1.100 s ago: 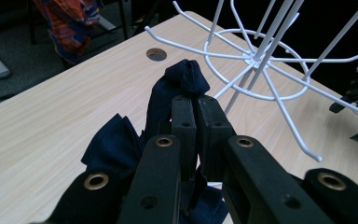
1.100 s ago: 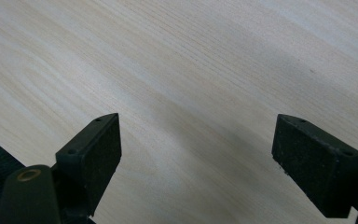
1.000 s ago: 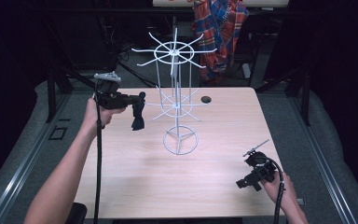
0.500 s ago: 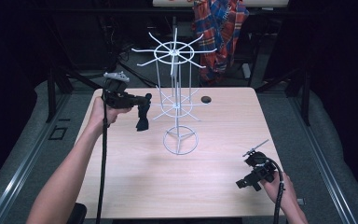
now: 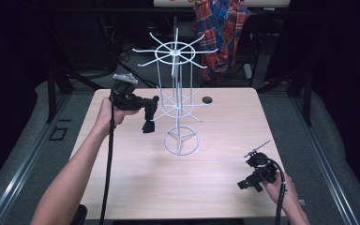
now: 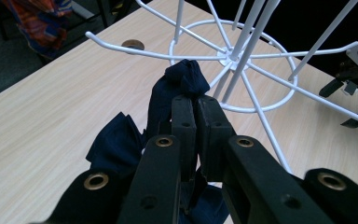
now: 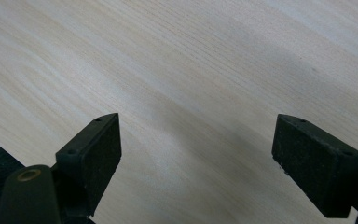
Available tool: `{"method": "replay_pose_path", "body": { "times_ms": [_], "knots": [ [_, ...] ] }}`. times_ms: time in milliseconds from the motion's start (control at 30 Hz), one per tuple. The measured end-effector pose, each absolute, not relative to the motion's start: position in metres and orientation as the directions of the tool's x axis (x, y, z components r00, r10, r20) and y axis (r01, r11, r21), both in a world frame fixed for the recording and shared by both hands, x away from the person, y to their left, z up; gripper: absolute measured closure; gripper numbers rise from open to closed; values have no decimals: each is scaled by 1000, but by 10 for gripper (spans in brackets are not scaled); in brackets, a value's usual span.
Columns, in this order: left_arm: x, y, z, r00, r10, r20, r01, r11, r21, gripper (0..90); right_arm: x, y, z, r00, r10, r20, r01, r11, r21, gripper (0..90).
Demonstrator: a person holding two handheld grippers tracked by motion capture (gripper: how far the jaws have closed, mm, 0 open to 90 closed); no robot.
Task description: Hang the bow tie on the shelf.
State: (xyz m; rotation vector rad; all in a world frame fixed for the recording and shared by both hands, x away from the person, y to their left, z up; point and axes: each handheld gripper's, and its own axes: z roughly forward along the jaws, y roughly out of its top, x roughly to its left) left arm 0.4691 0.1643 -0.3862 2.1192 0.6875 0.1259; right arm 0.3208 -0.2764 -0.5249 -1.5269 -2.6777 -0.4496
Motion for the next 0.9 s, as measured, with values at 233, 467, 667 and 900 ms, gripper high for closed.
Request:
{"method": "replay_pose_path", "body": {
  "times_ms": [233, 467, 667, 900],
  "knots": [
    [470, 158, -389, 846, 508, -160, 427, -467, 775, 864, 321, -277, -525, -523, 837, 164, 845, 482, 232, 154],
    [469, 153, -394, 844, 509, -171, 437, -467, 769, 865, 321, -277, -525, -526, 836, 158, 843, 487, 229, 154],
    [465, 153, -399, 844, 507, -176, 436, -458, 775, 864, 321, -276, -525, -519, 838, 166, 847, 478, 233, 153],
    [459, 156, -399, 839, 524, -149, 426, -460, 779, 864, 322, -277, -525, -530, 832, 164, 842, 492, 221, 154]
  ]
}}
